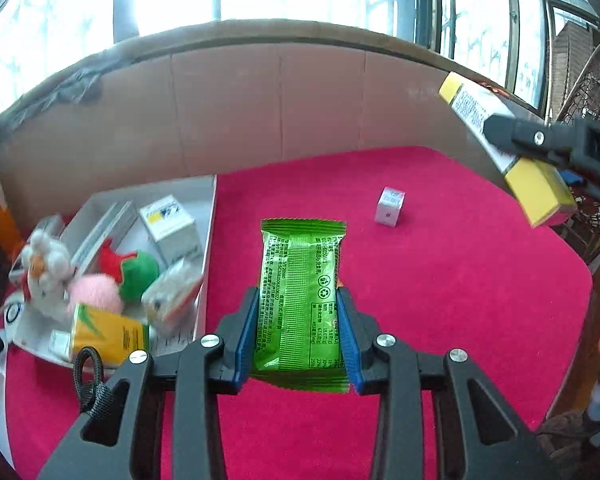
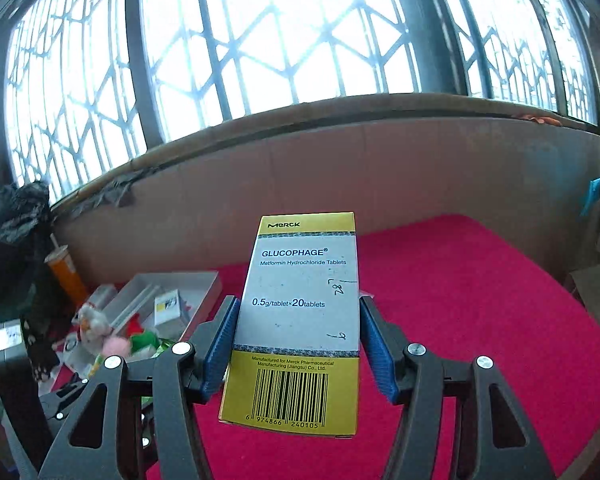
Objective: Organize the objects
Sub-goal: 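Lift and carry the green snack bar to the tray while the right tool carries the Glucophage box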
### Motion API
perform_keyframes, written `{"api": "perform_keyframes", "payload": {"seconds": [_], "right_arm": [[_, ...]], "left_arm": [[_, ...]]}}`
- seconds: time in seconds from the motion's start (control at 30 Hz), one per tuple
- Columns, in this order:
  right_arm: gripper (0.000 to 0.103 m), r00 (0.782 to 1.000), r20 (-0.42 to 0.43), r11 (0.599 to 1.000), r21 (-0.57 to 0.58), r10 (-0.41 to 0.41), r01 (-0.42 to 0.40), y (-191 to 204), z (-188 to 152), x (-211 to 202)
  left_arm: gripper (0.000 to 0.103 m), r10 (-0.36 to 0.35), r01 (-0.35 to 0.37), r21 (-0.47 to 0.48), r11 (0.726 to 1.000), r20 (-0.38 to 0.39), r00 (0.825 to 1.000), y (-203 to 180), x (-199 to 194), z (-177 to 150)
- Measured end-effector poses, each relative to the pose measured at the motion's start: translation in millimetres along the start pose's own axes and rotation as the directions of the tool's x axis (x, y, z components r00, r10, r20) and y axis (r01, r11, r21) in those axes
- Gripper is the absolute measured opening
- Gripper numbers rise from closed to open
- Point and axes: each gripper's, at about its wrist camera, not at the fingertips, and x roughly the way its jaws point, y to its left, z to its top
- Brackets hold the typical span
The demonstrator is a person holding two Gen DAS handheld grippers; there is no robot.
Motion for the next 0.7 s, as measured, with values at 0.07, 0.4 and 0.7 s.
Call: {"api": "perform_keyframes", "payload": {"seconds": [0.07,0.4,0.7], "right_arm": [[0.063,1.0,-0.011,1.0,-0.011,0.002,-0.003,5,-6,4],[0.064,0.994,0.03,0.991,-0.088,0.103,-0.1,72,11,9],[0.064,0.986,0.013,0.979,-0.118,0.169,-0.166,118,21,20]], "left_arm": [[0.036,0.017,-0.017,-0.004,1.0,0.007,1.0,5,-1,-2],[0.036,0.141,-0.13,-0.098,0.987,0.113,0.984,68,-42,22],[0.036,0.253,-0.218,-0.201,0.955,0.169,0.953,136,-77,41]]}}
